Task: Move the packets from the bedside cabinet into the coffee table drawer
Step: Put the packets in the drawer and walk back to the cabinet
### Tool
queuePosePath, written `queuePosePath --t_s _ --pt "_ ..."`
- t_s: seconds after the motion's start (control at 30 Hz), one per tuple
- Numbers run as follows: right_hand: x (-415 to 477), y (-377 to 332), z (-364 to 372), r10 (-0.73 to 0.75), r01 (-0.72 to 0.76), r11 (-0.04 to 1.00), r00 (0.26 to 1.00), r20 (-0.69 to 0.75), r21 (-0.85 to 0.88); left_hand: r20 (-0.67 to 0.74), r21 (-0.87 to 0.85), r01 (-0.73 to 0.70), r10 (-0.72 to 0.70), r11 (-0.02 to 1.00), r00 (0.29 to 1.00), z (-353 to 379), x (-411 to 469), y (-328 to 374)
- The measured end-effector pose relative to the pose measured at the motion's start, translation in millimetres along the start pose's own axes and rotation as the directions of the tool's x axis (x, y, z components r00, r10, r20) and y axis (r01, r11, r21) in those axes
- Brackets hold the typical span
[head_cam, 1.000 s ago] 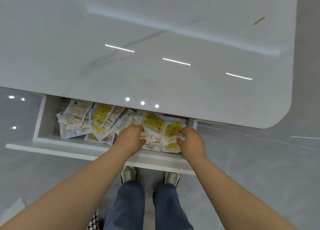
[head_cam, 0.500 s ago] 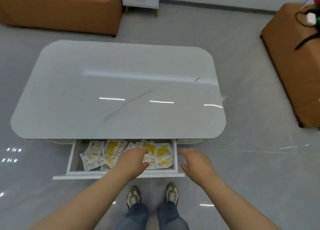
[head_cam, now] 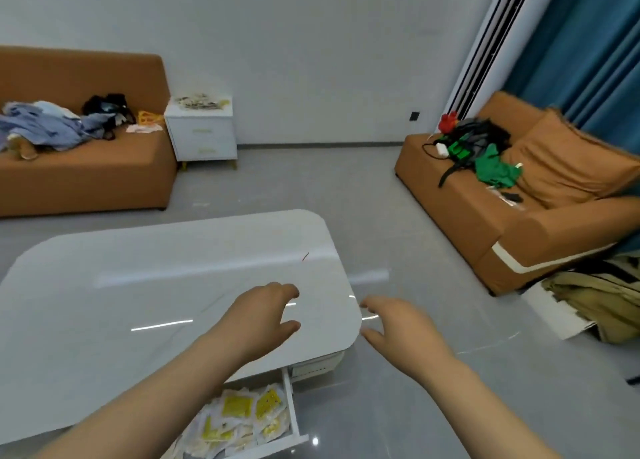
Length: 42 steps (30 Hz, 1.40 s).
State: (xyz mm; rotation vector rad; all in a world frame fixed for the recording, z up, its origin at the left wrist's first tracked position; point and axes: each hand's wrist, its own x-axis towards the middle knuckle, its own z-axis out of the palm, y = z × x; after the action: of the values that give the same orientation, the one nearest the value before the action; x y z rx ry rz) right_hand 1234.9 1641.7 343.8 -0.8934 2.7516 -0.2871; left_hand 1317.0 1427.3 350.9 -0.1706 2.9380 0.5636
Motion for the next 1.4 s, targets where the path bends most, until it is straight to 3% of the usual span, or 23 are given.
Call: queuePosePath --t_s 0.33,0.6,0.97,1.4 --pt "-55 135 -161 0.019 -0.050 0.994 0.955 -0.295 -0.098 -0.208 0.066 -0.273 0.281 0.960 0.937 -63 69 194" --pt "-67 210 -244 0.065 -0.147 0.980 0.877 -0.475 -0.137 -0.303 0.148 -0.410 0.436 0.900 0.848 -102 134 289" --pt "24 285 -330 0.076 -0.196 0.971 0.799 -0.597 -0.138 -0.390 0.199 -0.457 0.498 0.867 0.775 -149 272 339" --pt "186 371 -387 0.068 -0.202 0.963 0.826 -0.559 -0.181 -0.408 0.186 -0.470 0.503 0.863 0.762 -182 455 347"
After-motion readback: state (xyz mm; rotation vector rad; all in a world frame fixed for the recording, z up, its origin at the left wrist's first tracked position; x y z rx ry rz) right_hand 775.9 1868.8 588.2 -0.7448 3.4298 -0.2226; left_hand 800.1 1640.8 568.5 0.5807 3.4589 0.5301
